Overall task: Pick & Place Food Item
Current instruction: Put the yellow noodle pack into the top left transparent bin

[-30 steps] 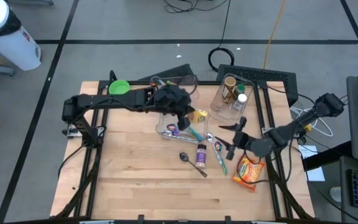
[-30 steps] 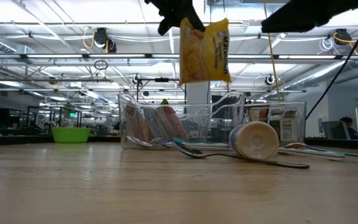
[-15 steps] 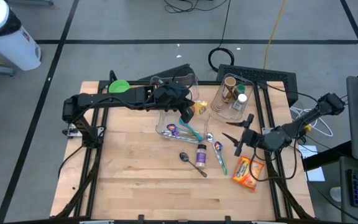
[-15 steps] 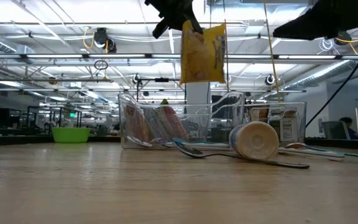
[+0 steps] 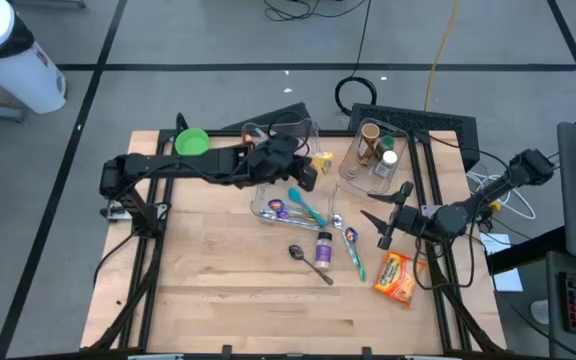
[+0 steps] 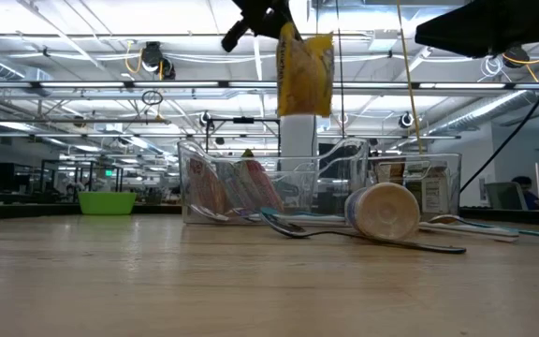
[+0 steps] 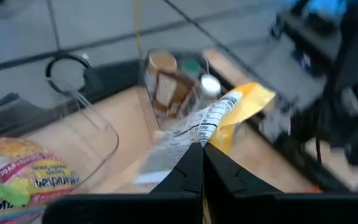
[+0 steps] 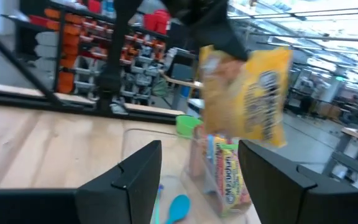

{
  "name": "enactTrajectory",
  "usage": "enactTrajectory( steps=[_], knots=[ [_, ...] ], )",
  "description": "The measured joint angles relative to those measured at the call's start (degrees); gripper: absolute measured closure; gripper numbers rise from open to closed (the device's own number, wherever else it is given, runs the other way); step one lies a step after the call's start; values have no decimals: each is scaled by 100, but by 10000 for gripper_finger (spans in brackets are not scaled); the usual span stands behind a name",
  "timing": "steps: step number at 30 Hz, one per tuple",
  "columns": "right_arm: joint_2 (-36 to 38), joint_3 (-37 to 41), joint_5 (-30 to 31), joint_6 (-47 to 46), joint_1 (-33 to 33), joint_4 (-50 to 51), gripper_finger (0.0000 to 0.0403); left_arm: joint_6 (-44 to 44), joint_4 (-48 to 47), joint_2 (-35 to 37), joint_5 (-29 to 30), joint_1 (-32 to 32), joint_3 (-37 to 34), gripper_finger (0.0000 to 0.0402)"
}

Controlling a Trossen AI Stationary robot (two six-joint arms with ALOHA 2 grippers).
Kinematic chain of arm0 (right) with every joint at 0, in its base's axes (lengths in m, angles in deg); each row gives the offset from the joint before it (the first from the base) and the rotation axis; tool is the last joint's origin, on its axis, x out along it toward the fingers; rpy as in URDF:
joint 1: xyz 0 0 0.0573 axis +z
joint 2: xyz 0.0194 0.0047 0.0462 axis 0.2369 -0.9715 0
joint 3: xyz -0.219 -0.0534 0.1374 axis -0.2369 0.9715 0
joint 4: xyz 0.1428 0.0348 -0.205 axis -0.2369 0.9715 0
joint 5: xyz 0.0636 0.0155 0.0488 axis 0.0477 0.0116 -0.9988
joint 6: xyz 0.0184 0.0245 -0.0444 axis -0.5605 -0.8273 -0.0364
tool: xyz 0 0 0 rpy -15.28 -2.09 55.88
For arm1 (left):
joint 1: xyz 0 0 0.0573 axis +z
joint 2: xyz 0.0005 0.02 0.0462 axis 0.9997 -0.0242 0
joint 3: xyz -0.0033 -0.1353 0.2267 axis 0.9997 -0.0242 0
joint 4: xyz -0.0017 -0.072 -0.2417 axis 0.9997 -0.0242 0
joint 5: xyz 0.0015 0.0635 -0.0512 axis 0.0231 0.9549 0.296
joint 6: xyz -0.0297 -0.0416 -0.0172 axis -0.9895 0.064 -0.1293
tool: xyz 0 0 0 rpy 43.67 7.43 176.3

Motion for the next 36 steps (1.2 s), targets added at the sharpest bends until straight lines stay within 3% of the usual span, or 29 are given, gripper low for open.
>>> enactTrajectory(
  steps=[7,13,17,26,36],
  knots=[
    [2,43,-3,-46,593,128,198,-520,645,-48,1568,-208,0,401],
    [159,406,192,-194,1149,-366,198,-1291,1080,-408,2486,-182,2,401],
    [365,617,393,117,1578,-586,199,-1595,1627,-743,2728,-64,0,401],
    [854,878,1508,713,2759,-622,202,-2059,2179,-1355,3208,196,2,401],
    [1275,1263,1640,1309,3320,-1405,202,-2597,2168,-1595,3892,375,2,401]
  ],
)
